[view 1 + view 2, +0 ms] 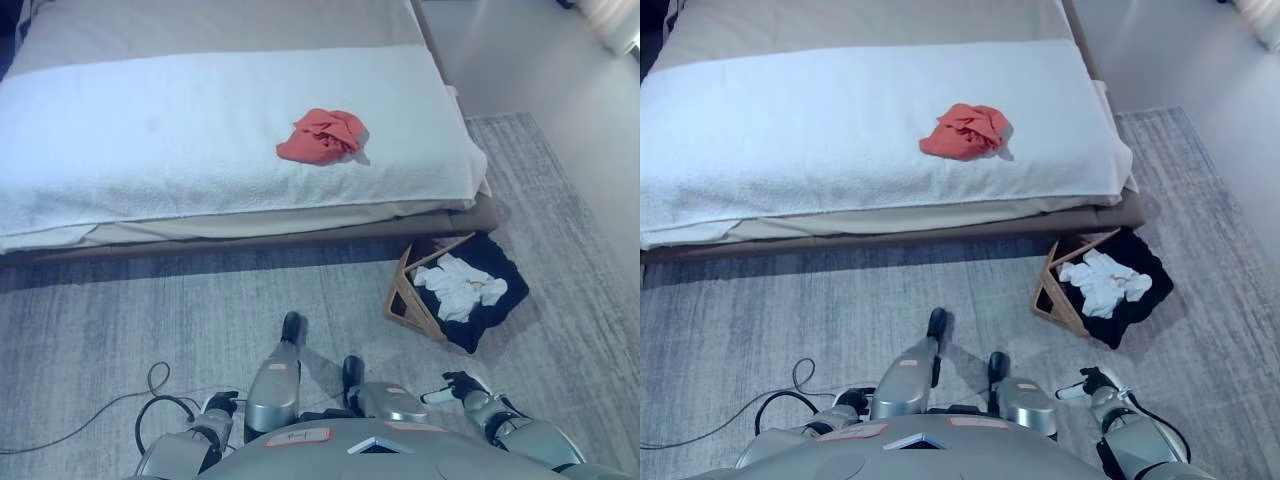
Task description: Put the clothes on the bed into the basket.
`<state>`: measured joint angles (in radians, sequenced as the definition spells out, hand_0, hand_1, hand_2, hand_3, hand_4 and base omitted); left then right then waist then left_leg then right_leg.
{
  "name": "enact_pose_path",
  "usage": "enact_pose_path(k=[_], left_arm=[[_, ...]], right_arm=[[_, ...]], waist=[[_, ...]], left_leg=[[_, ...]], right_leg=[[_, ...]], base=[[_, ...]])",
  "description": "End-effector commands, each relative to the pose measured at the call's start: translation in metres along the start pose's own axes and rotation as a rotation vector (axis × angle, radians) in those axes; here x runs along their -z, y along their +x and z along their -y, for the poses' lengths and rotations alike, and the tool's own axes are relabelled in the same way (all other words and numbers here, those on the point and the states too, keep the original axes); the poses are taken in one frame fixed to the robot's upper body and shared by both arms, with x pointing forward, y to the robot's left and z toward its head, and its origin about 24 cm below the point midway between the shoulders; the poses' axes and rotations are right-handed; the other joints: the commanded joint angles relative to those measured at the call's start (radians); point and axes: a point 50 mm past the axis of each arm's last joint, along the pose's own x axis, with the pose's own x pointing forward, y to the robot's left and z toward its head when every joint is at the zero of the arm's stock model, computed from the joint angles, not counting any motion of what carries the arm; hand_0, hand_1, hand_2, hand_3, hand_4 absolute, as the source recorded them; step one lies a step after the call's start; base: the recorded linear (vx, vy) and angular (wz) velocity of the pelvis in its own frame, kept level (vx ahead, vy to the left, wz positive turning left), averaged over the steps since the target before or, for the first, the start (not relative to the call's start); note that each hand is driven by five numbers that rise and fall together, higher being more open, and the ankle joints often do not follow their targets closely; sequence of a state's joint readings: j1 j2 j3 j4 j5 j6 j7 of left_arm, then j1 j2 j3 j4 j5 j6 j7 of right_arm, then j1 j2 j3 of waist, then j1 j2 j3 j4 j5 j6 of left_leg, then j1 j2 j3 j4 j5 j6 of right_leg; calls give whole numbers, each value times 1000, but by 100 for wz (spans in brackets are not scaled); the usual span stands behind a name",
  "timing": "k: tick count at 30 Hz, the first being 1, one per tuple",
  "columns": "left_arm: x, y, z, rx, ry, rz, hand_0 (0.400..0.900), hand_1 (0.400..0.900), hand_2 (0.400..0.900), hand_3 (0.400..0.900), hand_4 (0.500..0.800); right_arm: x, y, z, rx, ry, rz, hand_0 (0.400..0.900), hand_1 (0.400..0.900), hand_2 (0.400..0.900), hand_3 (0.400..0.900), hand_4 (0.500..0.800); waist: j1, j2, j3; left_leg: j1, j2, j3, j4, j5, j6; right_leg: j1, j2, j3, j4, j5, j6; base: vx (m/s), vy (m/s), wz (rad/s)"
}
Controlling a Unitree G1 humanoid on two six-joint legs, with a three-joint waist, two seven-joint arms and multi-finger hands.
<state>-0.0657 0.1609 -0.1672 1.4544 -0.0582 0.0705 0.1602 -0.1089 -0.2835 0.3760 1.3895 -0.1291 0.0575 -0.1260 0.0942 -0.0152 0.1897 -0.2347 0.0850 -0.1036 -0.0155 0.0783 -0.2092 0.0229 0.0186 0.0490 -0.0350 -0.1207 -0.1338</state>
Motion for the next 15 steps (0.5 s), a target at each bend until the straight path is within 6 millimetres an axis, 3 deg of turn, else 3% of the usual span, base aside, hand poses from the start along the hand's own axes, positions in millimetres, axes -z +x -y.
enact_pose_path(k=[1, 3, 6, 7, 8, 10, 12, 13, 14, 15], left_arm=[[19, 1, -19, -89, -86, -28, 900, 900, 900, 900, 800], [23, 1, -20, -95, -110, -43, 900, 900, 900, 900, 800], [26, 1, -22, -100, -125, -54, 900, 900, 900, 900, 800], [26, 1, -22, -101, -125, -54, 900, 900, 900, 900, 800], [22, 2, -28, -108, -107, -32, 900, 900, 900, 900, 800], [23, 2, -31, -102, -119, -35, 900, 900, 900, 900, 800], [22, 2, -37, -105, -107, -27, 900, 900, 900, 900, 800], [22, 2, -37, -104, -107, -27, 900, 900, 900, 900, 800], [17, 3, -41, -104, -99, -11, 900, 900, 900, 900, 800], [12, 3, -42, -102, -92, 5, 900, 900, 900, 900, 800]], right_arm=[[0, 0, 2, 35, 30, 23, 900, 900, 900, 900, 800], [3, -1, -1, 23, 37, 7, 900, 900, 900, 900, 800], [4, 0, -1, 14, 26, -1, 900, 900, 900, 900, 800], [3, 0, -1, 13, 26, -1, 900, 900, 900, 900, 800], [3, -1, -4, -2, 30, 8, 900, 900, 900, 900, 800], [-2, -1, -3, -15, 29, 30, 900, 900, 900, 900, 800], [-7, 0, 2, -6, 74, 47, 900, 900, 900, 900, 800], [-7, 0, 2, -6, 74, 47, 900, 900, 900, 900, 800], [-10, 0, 5, 2, 81, 58, 900, 900, 900, 900, 800], [-9, 0, 5, 5, 90, 54, 900, 900, 900, 900, 800]], waist=[[57, -45, -23], [70, -45, -46], [90, -63, -93], [88, -68, -93], [89, -86, -115], [96, -102, -143], [100, -101, -148], [103, -98, -150], [83, -79, -133], [60, -65, -118]], left_leg=[[-252, 49, -1, -45, 228, 71], [-248, 77, 29, -41, 253, 66], [-224, 55, 48, 16, 297, 72], [-224, 50, 49, 17, 296, 73], [-214, 20, 79, 62, 277, 83], [-216, -21, 107, 88, 236, 110], [-185, -53, 131, 92, 183, 151], [-186, -49, 131, 93, 183, 150], [-119, -73, 131, 65, 143, 184], [-71, -89, 120, 32, 125, 200]], right_leg=[[290, 19, 102, 38, -117, 155], [335, -19, 129, 31, -144, 177], [374, -120, 105, 61, -136, 229], [376, -124, 102, 61, -138, 230], [337, -172, 89, 131, -10, 270], [297, -197, 77, 213, 120, 292], [250, -192, 69, 346, 297, 296], [248, -189, 72, 345, 300, 296], [159, -153, 48, 449, 316, 271], [101, -110, 41, 466, 264, 250]], base=[[527, 181, -63], [597, 272, -72], [608, 330, -47], [625, 275, -7], [563, 236, 7], [622, 271, 9], [438, 204, 5], [446, 246, 24], [435, 245, 40], [582, 308, 62]])
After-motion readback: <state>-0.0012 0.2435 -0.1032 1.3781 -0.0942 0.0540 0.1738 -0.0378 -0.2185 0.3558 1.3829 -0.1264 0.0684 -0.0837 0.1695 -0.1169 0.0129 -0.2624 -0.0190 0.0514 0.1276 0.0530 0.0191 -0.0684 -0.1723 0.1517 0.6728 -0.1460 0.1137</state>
